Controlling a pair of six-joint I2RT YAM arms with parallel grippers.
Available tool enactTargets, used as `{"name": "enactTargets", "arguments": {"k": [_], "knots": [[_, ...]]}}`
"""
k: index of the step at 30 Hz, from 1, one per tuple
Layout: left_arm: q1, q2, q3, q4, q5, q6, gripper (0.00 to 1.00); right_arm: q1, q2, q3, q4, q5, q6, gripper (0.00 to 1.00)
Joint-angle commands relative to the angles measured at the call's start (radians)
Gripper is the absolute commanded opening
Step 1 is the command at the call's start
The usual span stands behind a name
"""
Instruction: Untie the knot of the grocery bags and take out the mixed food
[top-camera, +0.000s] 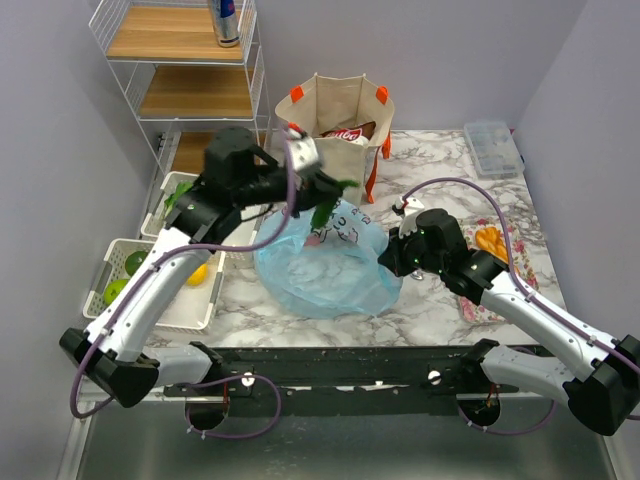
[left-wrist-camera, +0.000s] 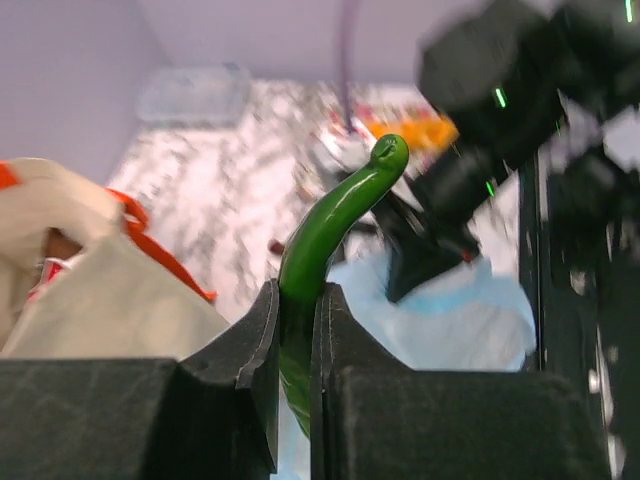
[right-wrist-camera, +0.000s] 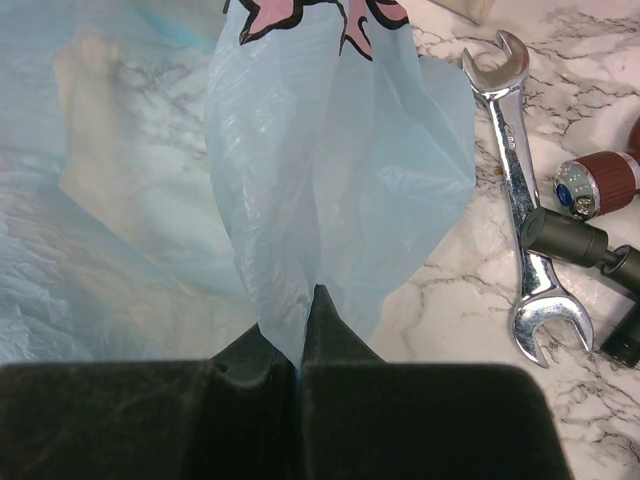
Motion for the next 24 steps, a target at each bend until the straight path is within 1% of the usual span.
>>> {"name": "enactTargets", "arguments": {"k": [1, 2, 3, 5, 6, 7, 9, 11, 13, 15, 18, 21, 23, 24], "knots": [[0.115, -0.037, 0.072, 0.251, -0.033, -0.508, 0.00, 0.003, 0.001, 0.004, -0.006, 0.004, -0.009, 0.01], [0.132, -0.041, 0.073, 0.220, -0.124, -0.475, 0.00, 0.003, 0.001, 0.007, -0.006, 0.002, -0.009, 0.01], [0.156, -0.041, 0.066, 0.191, -0.180, -0.440, 0.00, 0.003, 0.001, 0.012, -0.006, 0.002, -0.010, 0.01], [0.251, -0.027, 0.038, 0.123, -0.290, -0.375, 0.00, 0.002, -0.002, 0.023, -0.009, 0.004, -0.017, 0.01], [0.298, -0.009, 0.020, 0.085, -0.315, -0.344, 0.00, 0.003, -0.003, 0.029, -0.012, 0.006, -0.024, 0.01], [0.352, 0.015, 0.014, 0.039, -0.333, -0.273, 0.00, 0.003, -0.004, 0.036, -0.013, 0.012, -0.032, 0.01], [0.435, 0.072, 0.003, -0.043, -0.388, -0.183, 0.00, 0.003, -0.004, 0.054, -0.010, 0.027, -0.056, 0.01], [0.512, 0.122, -0.028, -0.066, -0.427, -0.133, 0.00, 0.003, 0.007, 0.088, 0.001, 0.055, -0.072, 0.01], [0.577, 0.170, -0.069, -0.047, -0.435, -0.094, 0.00, 0.003, 0.028, 0.144, 0.008, 0.068, -0.082, 0.01], [0.609, 0.234, -0.075, -0.051, -0.466, -0.039, 0.00, 0.003, 0.047, 0.204, 0.009, 0.065, -0.081, 0.01], [0.623, 0.343, -0.071, -0.054, -0.551, 0.037, 0.00, 0.003, 0.065, 0.264, 0.002, 0.044, -0.067, 0.01], [0.625, 0.441, -0.049, -0.063, -0.609, 0.056, 0.00, 0.003, 0.075, 0.318, -0.021, 0.050, -0.069, 0.01], [0.625, 0.497, -0.028, -0.082, -0.617, 0.056, 0.00, 0.002, 0.085, 0.366, -0.051, 0.079, -0.081, 0.01], [0.650, 0.517, -0.022, -0.089, -0.614, 0.055, 0.00, 0.002, 0.088, 0.390, -0.065, 0.086, -0.087, 0.01]]}}
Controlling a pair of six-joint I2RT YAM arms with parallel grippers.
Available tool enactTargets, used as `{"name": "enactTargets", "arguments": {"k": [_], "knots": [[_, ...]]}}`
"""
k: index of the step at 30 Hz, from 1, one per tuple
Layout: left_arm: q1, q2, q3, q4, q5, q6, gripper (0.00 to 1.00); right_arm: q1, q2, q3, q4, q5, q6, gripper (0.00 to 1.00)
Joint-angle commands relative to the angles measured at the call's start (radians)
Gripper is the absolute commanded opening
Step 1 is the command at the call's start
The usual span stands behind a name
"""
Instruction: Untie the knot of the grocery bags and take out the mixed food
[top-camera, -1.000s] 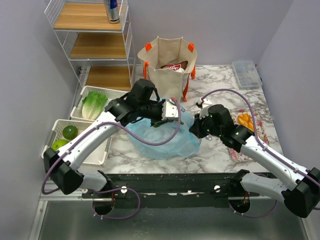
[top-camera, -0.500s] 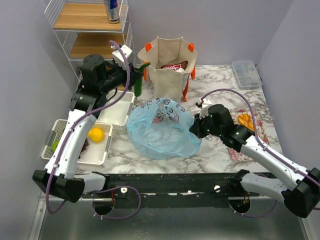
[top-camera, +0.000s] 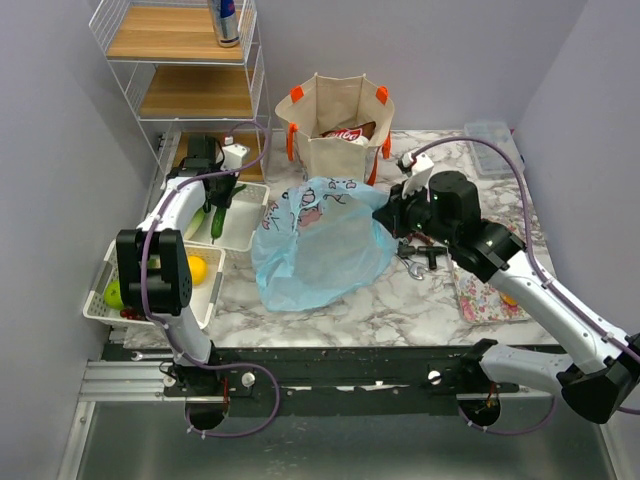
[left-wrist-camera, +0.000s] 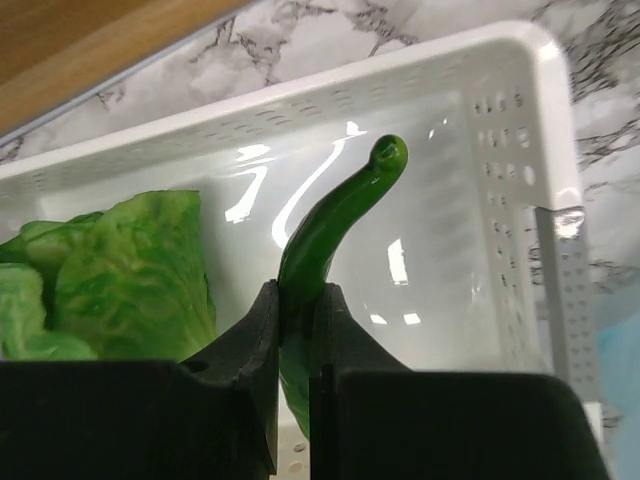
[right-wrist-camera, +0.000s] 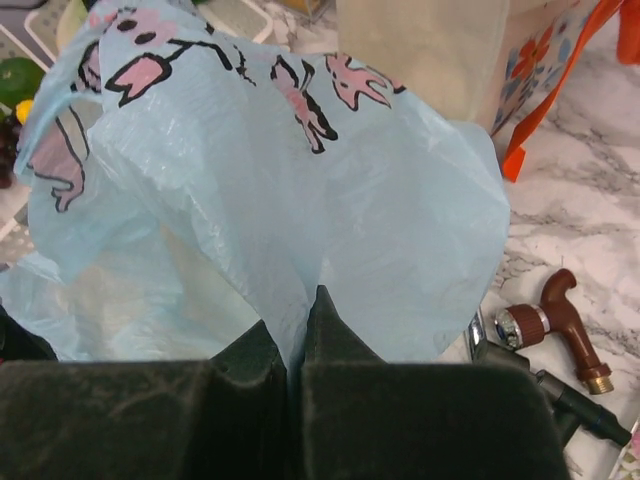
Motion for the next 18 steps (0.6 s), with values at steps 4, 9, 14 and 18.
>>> {"name": "enactTargets", "arguments": {"k": [4, 9, 14, 18], "knots": [[0.029, 0.105, 0.053, -0.049, -0.087, 0.054, 0.03, -0.023, 0.040, 0.216, -0.083, 0.099, -0.032, 0.01], [0.036, 0.138, 0.069, -0.116, -0.102, 0.023, 0.44, -0.129, 0.076, 0.355, -0.094, 0.119, 0.018, 0.01], [0.040, 0.098, 0.022, -0.111, -0.104, 0.022, 0.65, -0.241, 0.080, 0.447, -0.095, 0.183, 0.066, 0.01], [0.041, 0.060, -0.001, -0.106, -0.096, 0.027, 0.71, -0.328, 0.094, 0.534, -0.097, 0.238, 0.128, 0.01]]}}
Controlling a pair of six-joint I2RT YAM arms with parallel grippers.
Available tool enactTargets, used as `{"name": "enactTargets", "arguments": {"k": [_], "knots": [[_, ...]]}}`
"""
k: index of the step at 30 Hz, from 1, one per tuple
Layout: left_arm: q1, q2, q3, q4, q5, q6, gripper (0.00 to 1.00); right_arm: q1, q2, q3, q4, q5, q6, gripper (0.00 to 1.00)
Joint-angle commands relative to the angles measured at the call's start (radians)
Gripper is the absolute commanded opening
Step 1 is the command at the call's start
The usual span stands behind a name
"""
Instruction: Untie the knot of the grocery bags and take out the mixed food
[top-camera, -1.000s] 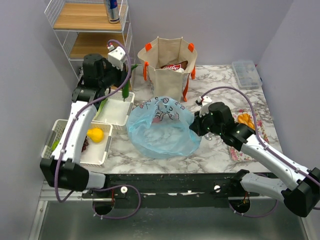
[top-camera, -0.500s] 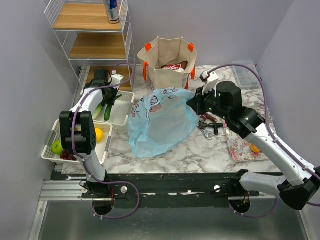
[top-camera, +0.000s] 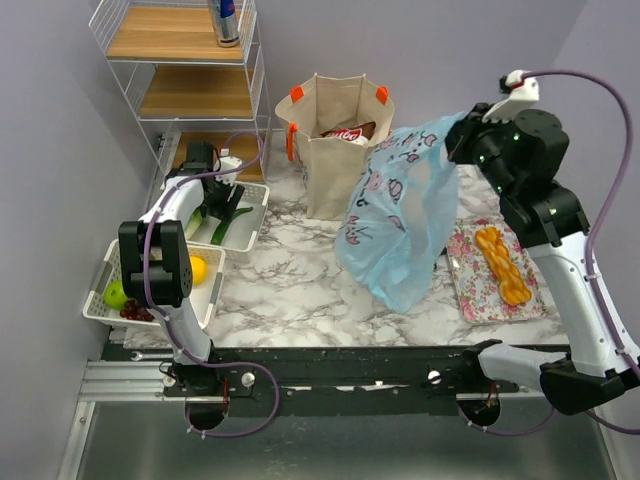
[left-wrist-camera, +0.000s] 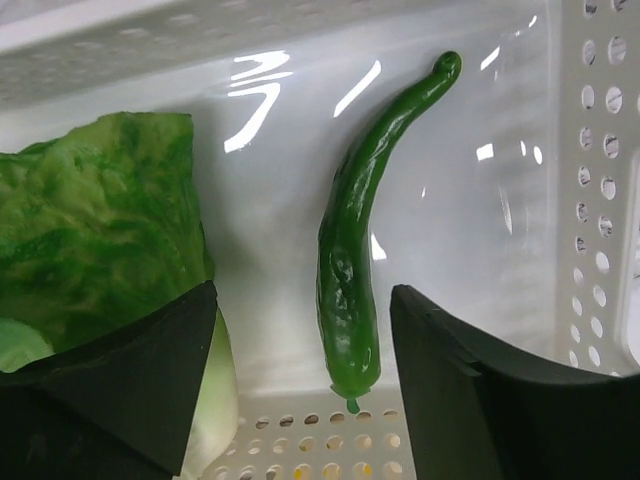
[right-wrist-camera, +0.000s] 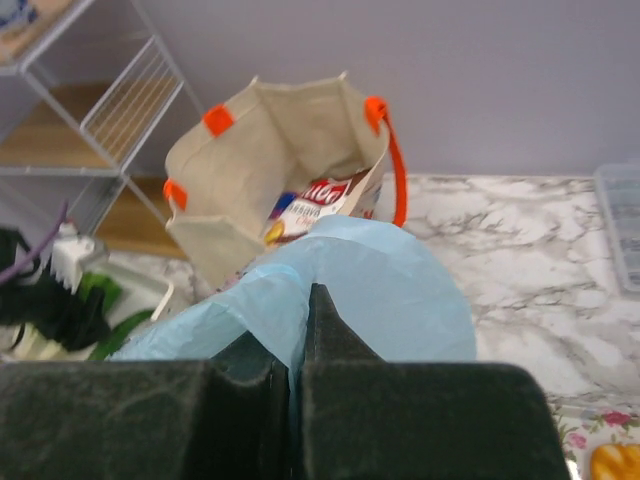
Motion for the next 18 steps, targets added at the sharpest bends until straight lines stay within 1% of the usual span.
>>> {"name": "enactTargets", "arguments": {"k": [1, 4, 6, 8, 9, 10, 12, 13, 15, 16, 18], "knots": [[0.010, -0.068, -0.029, -0.016, -0.003, 0.002, 0.73, -0.080, 0.019, 0.109, -0.020, 0.099, 0.088, 0.01], [0.010, -0.100, -0.033, -0.015, 0.008, 0.006, 0.78, -0.129, 0.044, 0.178, 0.001, 0.158, 0.123, 0.01], [0.010, -0.120, -0.036, -0.013, 0.009, 0.009, 0.80, -0.142, 0.067, 0.213, 0.025, 0.234, 0.128, 0.01], [0.010, -0.145, -0.045, -0.009, 0.015, 0.010, 0.84, -0.143, 0.092, 0.230, 0.072, 0.317, 0.102, 0.01], [0.009, -0.158, -0.053, -0.006, 0.027, 0.013, 0.90, -0.143, 0.103, 0.229, 0.097, 0.350, 0.084, 0.01], [0.010, -0.178, -0.057, -0.006, 0.045, 0.015, 0.92, -0.143, 0.115, 0.223, 0.137, 0.383, 0.065, 0.01], [0.010, -0.228, -0.068, -0.005, 0.103, 0.016, 0.96, -0.143, 0.141, 0.205, 0.219, 0.410, 0.018, 0.01], [0.010, -0.256, -0.077, -0.003, 0.153, 0.016, 0.98, -0.143, 0.155, 0.188, 0.269, 0.427, -0.008, 0.01], [0.006, -0.326, -0.089, -0.008, 0.280, 0.024, 0.99, -0.146, 0.198, 0.174, 0.354, 0.459, -0.053, 0.01], [0.001, -0.360, -0.094, -0.018, 0.351, 0.044, 0.99, -0.159, 0.229, 0.193, 0.359, 0.466, -0.046, 0.01], [-0.038, -0.409, -0.099, -0.044, 0.426, 0.091, 0.98, -0.207, 0.313, 0.296, 0.300, 0.445, 0.010, 0.01]]}}
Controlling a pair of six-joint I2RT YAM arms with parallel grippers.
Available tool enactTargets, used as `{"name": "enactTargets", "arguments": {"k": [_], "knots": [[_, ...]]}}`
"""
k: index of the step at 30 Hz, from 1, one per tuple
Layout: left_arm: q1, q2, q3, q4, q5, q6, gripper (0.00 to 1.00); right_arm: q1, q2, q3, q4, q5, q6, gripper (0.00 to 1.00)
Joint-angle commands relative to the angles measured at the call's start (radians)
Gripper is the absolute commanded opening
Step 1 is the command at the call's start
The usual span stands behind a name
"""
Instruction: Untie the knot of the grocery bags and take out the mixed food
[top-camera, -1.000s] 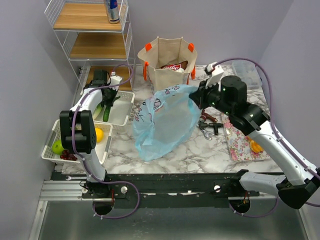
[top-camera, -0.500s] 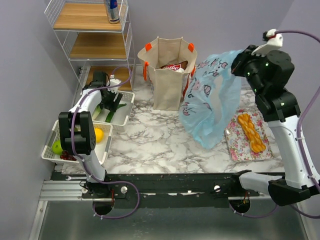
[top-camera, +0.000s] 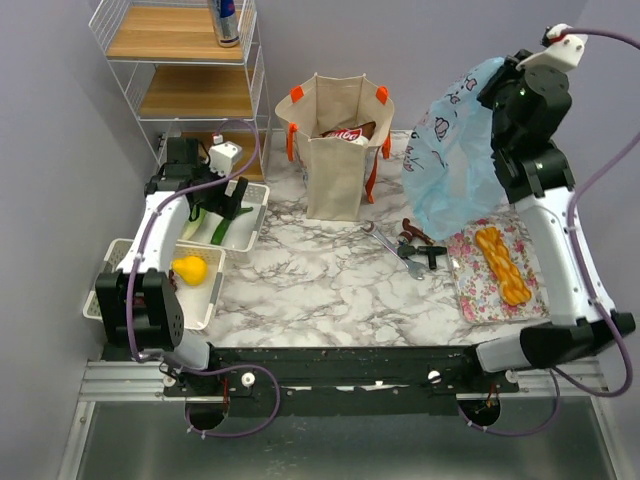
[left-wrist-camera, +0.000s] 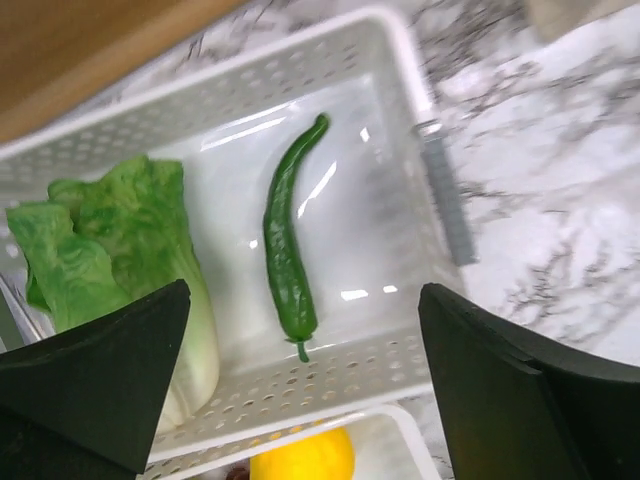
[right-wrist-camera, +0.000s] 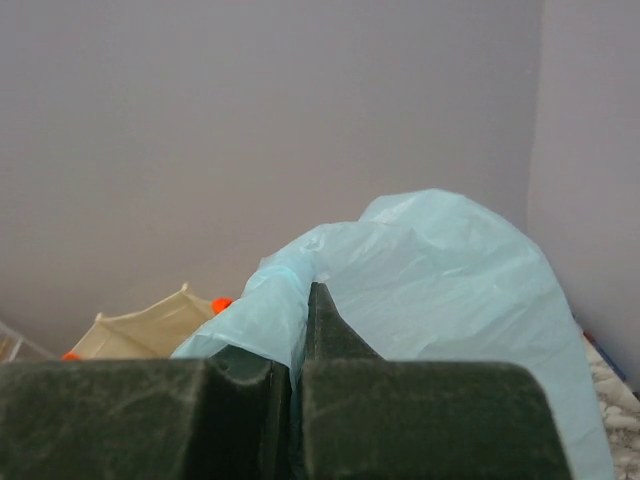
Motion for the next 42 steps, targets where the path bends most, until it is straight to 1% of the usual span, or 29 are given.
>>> {"name": "enactTargets", "arguments": {"k": [1, 3, 6, 8, 10, 11, 14, 16, 18, 20, 21, 22, 24, 26, 28, 30, 31, 34, 36, 38, 40, 42], "knots": [[-0.080, -0.154, -0.013, -0.043, 0.288, 0.097, 0.98, -0.071, 0.165, 0.132, 0.036, 0.062, 0.025, 0.01], [-0.149, -0.190, -0.003, -0.058, 0.329, 0.136, 0.98, -0.098, 0.239, 0.187, 0.038, 0.048, 0.040, 0.01], [-0.267, -0.239, 0.013, -0.027, 0.345, 0.204, 0.99, -0.123, 0.335, 0.236, 0.080, 0.005, 0.040, 0.01], [-0.349, -0.253, 0.025, 0.035, 0.301, 0.266, 0.99, -0.128, 0.392, 0.255, 0.129, -0.018, 0.025, 0.01], [-0.423, -0.219, 0.073, 0.083, 0.197, 0.314, 0.98, -0.131, 0.452, 0.278, 0.174, -0.049, 0.011, 0.01], [-0.449, -0.187, 0.112, 0.087, 0.162, 0.338, 0.98, -0.135, 0.485, 0.296, 0.189, -0.055, 0.006, 0.01], [-0.499, -0.047, 0.301, 0.075, 0.088, 0.373, 0.99, -0.141, 0.578, 0.375, 0.201, -0.046, -0.001, 0.01], [-0.513, 0.052, 0.443, 0.048, 0.069, 0.381, 0.99, -0.146, 0.620, 0.401, 0.221, -0.043, -0.019, 0.01], [-0.525, 0.153, 0.601, -0.014, 0.069, 0.395, 0.98, -0.148, 0.641, 0.385, 0.221, -0.056, -0.044, 0.02], [-0.539, 0.257, 0.742, -0.092, 0.065, 0.447, 0.98, -0.148, 0.637, 0.334, 0.218, -0.101, -0.074, 0.17], [-0.550, 0.309, 0.801, -0.124, 0.043, 0.479, 0.98, -0.148, 0.635, 0.313, 0.198, -0.117, -0.082, 0.27], [-0.561, 0.347, 0.844, -0.148, 0.018, 0.509, 0.98, -0.149, 0.629, 0.294, 0.166, -0.142, -0.091, 0.39], [-0.584, 0.413, 0.879, -0.180, -0.054, 0.587, 0.99, -0.150, 0.615, 0.278, 0.088, -0.210, -0.125, 0.56], [-0.603, 0.450, 0.862, -0.184, -0.117, 0.643, 0.98, -0.150, 0.584, 0.248, 0.027, -0.290, -0.157, 0.66], [-0.609, 0.465, 0.832, -0.194, -0.143, 0.676, 0.96, -0.150, 0.537, 0.199, -0.012, -0.389, -0.202, 0.76], [-0.610, 0.465, 0.807, -0.212, -0.148, 0.671, 0.94, -0.150, 0.489, 0.154, -0.053, -0.490, -0.262, 0.83], [-0.610, 0.461, 0.801, -0.228, -0.143, 0.665, 0.91, -0.150, 0.468, 0.138, -0.080, -0.539, -0.290, 0.86], [-0.610, 0.435, 0.782, -0.279, -0.116, 0.632, 0.80, -0.149, 0.415, 0.102, -0.127, -0.580, -0.333, 0.94], [-0.612, 0.409, 0.768, -0.306, -0.089, 0.598, 0.68, -0.150, 0.388, 0.089, -0.155, -0.591, -0.345, 0.96], [-0.617, 0.371, 0.748, -0.329, -0.049, 0.557, 0.53, -0.150, 0.366, 0.081, -0.180, -0.618, -0.348, 0.98], [-0.629, 0.329, 0.711, -0.343, -0.020, 0.515, 0.40, -0.150, 0.345, 0.073, -0.200, -0.668, -0.352, 0.98], [-0.651, 0.285, 0.664, -0.359, -0.010, 0.498, 0.26, -0.150, 0.336, 0.079, -0.239, -0.751, -0.363, 0.98]]}}
